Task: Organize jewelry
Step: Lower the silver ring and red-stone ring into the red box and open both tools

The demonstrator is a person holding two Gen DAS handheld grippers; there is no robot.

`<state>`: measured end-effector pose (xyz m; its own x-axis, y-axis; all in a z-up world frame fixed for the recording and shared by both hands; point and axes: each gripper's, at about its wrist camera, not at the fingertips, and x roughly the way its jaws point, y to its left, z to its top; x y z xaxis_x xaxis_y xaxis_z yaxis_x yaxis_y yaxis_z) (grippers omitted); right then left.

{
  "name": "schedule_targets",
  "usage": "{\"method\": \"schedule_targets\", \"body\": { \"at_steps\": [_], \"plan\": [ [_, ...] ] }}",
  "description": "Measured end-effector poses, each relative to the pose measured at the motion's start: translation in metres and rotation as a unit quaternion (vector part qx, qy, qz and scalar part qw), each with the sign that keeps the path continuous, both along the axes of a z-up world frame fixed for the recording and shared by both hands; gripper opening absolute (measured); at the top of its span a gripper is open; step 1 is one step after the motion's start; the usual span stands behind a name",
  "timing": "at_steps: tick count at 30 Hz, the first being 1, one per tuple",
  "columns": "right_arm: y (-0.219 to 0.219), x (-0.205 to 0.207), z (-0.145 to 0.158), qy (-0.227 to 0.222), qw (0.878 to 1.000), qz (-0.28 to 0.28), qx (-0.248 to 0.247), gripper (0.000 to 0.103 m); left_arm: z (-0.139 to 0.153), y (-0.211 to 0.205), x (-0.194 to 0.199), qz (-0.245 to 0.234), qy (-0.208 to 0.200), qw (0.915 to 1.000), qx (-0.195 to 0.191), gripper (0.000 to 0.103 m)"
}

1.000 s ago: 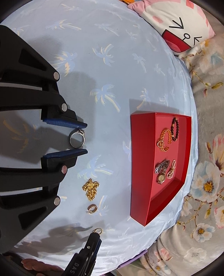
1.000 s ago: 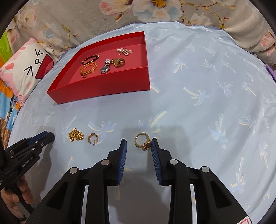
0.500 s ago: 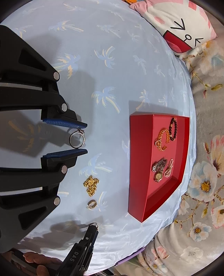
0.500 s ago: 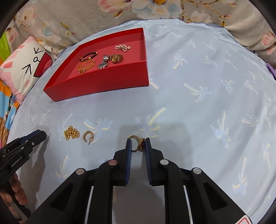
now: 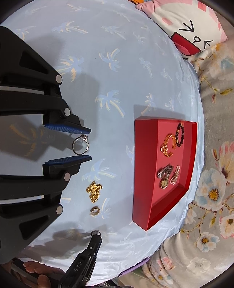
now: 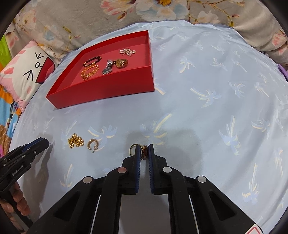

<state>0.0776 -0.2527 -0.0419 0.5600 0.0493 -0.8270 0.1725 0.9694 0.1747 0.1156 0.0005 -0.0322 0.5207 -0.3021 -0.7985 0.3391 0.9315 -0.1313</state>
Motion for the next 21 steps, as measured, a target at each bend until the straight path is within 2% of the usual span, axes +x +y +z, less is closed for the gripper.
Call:
{"method": "schedule_targets", "body": {
  "at_steps": [10,17,21],
  "plan": [
    [0.005,0.003,0.044,-0.052,0.998,0.012,0.019,0.007,0.021,-0.002,0.007,-0.002,-0.02,0.9997,-0.011,0.024],
    [0.005,0.046,0.086,-0.099,0.994,0.027,0.028,0.007,0.056,-0.022,0.041,-0.01,-0.057,0.9981,-0.02,0.023],
    [0.006,0.078,0.091,-0.103,0.993,0.034,0.034,0.007,0.066,-0.035,0.068,-0.011,-0.071,0.9972,-0.02,0.023]
  ]
}}
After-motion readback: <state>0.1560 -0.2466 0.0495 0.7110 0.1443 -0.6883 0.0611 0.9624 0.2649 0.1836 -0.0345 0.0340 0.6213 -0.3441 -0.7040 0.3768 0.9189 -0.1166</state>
